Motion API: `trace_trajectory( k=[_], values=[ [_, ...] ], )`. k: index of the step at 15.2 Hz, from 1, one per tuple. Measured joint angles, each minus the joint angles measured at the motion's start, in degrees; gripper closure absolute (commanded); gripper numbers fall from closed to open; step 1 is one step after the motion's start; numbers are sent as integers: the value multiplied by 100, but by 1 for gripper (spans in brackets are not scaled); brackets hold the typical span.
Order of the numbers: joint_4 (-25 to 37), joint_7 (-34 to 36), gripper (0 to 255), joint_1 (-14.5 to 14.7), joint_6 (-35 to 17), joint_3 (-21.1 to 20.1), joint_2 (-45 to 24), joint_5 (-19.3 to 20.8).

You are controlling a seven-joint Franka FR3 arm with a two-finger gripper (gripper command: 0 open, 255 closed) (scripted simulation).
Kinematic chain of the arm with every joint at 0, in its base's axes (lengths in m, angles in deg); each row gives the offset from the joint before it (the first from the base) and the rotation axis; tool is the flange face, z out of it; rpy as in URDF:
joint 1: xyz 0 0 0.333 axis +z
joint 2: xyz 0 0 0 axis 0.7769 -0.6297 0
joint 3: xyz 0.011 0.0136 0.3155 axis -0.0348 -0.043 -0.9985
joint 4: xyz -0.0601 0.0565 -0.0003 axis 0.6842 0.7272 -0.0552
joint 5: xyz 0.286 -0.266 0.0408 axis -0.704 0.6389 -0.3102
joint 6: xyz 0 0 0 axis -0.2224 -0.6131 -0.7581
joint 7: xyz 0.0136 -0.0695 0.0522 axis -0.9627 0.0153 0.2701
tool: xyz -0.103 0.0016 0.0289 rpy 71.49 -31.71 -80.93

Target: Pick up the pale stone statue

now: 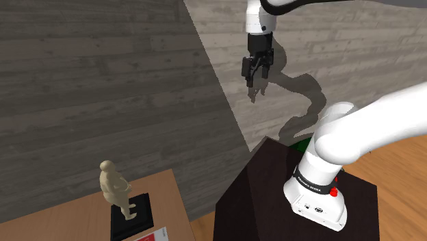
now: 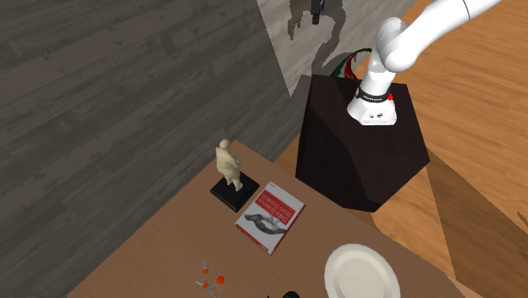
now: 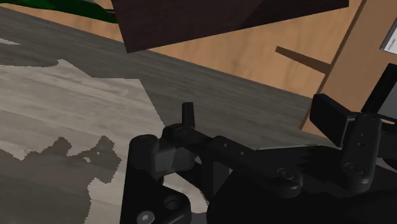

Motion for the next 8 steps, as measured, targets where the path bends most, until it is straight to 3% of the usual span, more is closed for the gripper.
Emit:
trace_trajectory(
  k=[3,8],
  values=[
    [-140,183,0,57,-146,-139,63,-119],
    [-595,919,0,290,-880,-710,72,-569]
  ],
)
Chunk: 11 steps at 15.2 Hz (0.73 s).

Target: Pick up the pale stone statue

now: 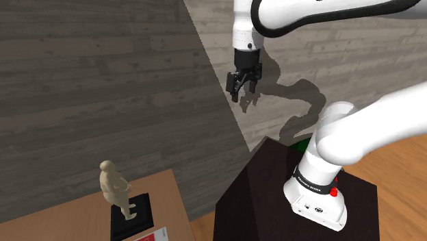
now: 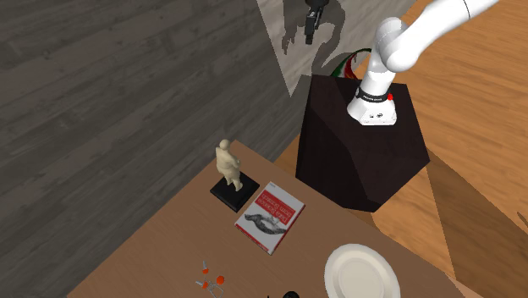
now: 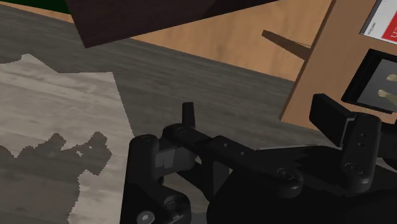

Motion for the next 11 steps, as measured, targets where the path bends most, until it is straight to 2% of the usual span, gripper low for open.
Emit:
trace_trajectory(
  k=[7,11],
  values=[
    [-416,1064,0,292,-1280,-916,-410,-531],
    [-362,1711,0,365,-1974,-1491,-875,-691]
  ],
)
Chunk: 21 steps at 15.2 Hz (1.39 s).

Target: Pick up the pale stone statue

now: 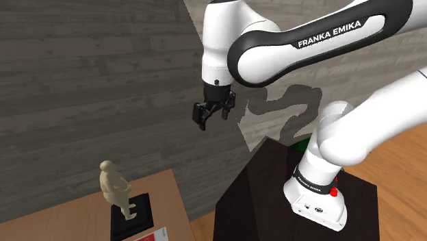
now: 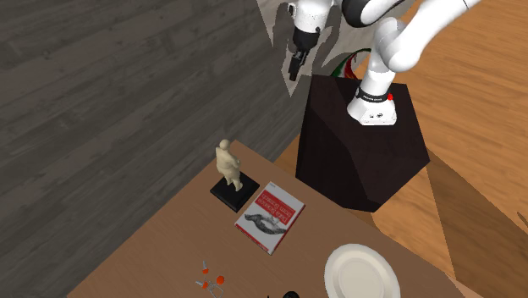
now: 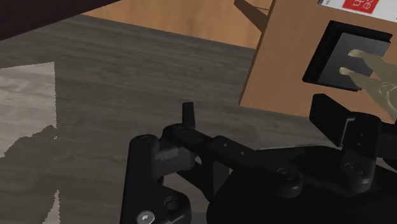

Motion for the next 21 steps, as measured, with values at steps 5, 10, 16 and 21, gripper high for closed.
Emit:
trace_trajectory(
  k=[5,10,16,21],
  values=[
    [180,901,0,-104,-957,-794,-809,82],
    [652,2005,0,-530,-1737,-1662,-1815,702],
    [1467,4046,0,-1154,-2164,-2754,-3294,2524],
    [2567,5880,0,-746,-1763,-2757,-4881,4628]
  ],
)
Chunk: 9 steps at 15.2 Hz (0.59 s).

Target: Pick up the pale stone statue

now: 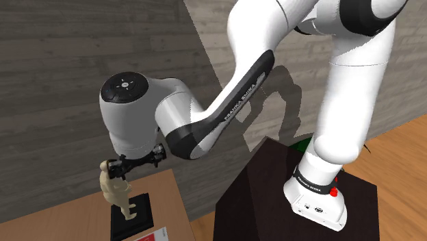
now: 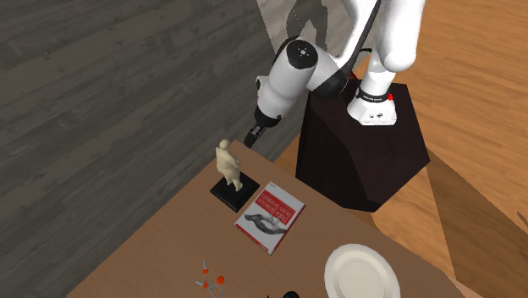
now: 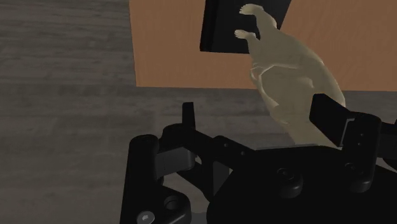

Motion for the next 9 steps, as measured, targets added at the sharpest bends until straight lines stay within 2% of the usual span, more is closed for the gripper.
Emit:
trace_trajectory(
  k=[2,5,9],
  values=[
    [479,542,0,417,201,231,-581,651],
    [1293,1110,0,1087,535,595,-1385,1367],
    [1645,1378,0,1399,610,808,-1775,1723]
  ],
)
